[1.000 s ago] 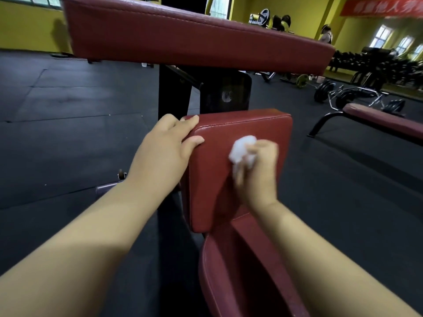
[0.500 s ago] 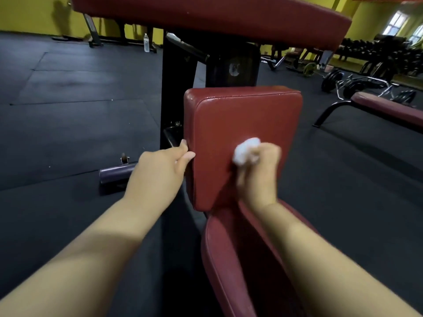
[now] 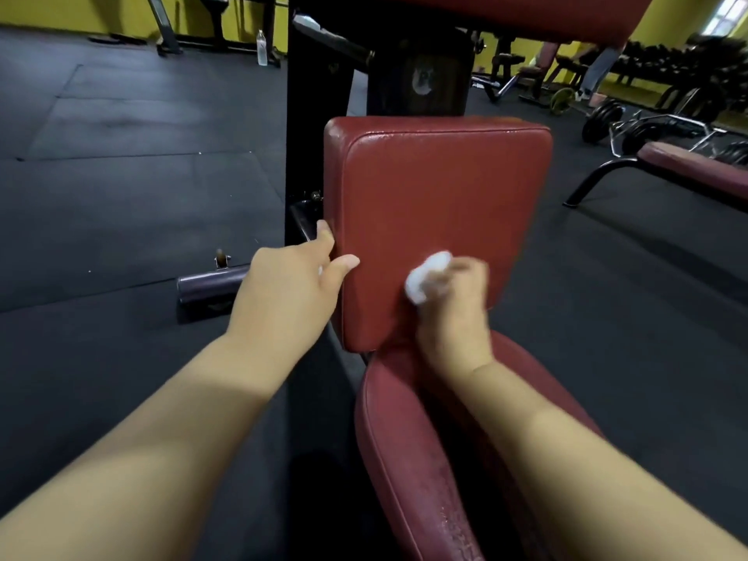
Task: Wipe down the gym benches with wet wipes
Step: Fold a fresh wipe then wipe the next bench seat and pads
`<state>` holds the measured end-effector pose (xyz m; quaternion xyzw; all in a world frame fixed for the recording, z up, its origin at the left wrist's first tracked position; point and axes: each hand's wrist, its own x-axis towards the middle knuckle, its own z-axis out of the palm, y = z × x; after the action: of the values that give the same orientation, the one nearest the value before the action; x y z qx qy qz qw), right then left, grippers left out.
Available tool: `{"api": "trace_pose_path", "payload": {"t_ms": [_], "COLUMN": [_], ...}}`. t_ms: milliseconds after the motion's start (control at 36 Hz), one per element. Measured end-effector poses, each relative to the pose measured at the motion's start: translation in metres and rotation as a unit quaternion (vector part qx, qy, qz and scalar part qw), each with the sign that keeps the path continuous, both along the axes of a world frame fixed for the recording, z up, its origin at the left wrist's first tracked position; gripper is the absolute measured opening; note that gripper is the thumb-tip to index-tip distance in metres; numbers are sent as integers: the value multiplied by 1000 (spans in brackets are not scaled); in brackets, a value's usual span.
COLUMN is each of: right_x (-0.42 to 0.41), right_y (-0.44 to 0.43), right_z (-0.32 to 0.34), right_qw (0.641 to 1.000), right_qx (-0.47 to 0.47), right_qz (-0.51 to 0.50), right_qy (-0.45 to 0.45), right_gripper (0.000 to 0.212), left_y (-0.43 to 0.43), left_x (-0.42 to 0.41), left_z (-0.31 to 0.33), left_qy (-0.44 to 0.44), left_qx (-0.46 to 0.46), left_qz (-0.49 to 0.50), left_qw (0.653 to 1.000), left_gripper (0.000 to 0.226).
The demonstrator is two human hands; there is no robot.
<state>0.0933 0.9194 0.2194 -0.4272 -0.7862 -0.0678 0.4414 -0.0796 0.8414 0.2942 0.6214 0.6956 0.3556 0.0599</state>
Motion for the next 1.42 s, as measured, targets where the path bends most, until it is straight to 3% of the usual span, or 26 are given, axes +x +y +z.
{"api": "trace_pose_path", "payload": {"t_ms": [56, 83, 139, 194, 250, 278, 333, 389, 472, 528, 611, 694, 778, 889, 972, 1083, 1194, 1278, 1417], "right_x": [29, 47, 70, 63, 33, 15, -12, -24, -17, -8, 15, 46, 76, 75, 56, 28, 12, 2, -14], "right_y": [27, 41, 58, 54, 31, 14, -16, -39, -37, -34, -24, 0, 25, 38, 32, 5, -27, -43, -64], "right_z": [16, 18, 11, 8, 5, 0, -16, -32, -46, -38, -23, -15, -12, -8, -18, -26, -20, -19, -6], "right_qw": [979, 966, 936, 924, 945, 957, 988, 993, 994, 994, 997, 973, 929, 894, 895, 920, 947, 953, 952], "right_qx": [-22, -60, -144, -125, -87, -89, -99, -83, -34, -18, -65, -163, -236, -281, -262, -255, -263, -288, -279], "right_qz": [-164, -224, -289, -316, -276, -244, -103, 70, 96, 92, 6, -163, -265, -312, -329, -292, -182, -92, 58], "right_qy": [116, 115, 139, 173, 154, 126, 67, 43, -49, -48, -37, -26, 108, 155, 147, 61, 0, -10, -114], "right_gripper": [25, 28, 31, 31, 7, 15, 15, 10, 15, 9, 14, 15, 6, 8, 13, 16, 13, 12, 6], "left_y": [1, 1, 1, 1, 1, 2, 3, 3, 1, 0, -3, -7, -7, -4, -5, -6, -8, -10, -12], "left_x": [3, 4, 7, 8, 9, 9, 8, 7, 8, 8, 9, 11, 14, 16, 18, 20, 20, 16, 0], "left_z": [-1, -2, -3, -3, -3, -3, -4, -5, -6, -7, -14, -27, -36, -36, -36, -35, -31, -25, -12], "left_qy": [21, 28, 39, 48, 50, 50, 51, 50, 29, -2, -15, -19, -33, -66, -72, -61, -50, -40, 56], "left_qx": [5, 6, 9, 12, 11, 10, 10, 13, 19, 22, 15, -7, -14, -16, -20, -22, -40, -61, -140], "left_qz": [18, 25, 36, 41, 45, 46, 43, 41, 42, 42, 33, 23, 41, 48, 47, 52, 49, 35, -15], "left_qw": [1000, 999, 999, 998, 998, 998, 998, 998, 999, 999, 999, 1000, 999, 996, 996, 997, 997, 997, 988], "left_gripper": [53, 53, 54, 54, 55, 55, 55, 55, 52, 48, 40, 33, 30, 31, 33, 37, 36, 34, 28]}}
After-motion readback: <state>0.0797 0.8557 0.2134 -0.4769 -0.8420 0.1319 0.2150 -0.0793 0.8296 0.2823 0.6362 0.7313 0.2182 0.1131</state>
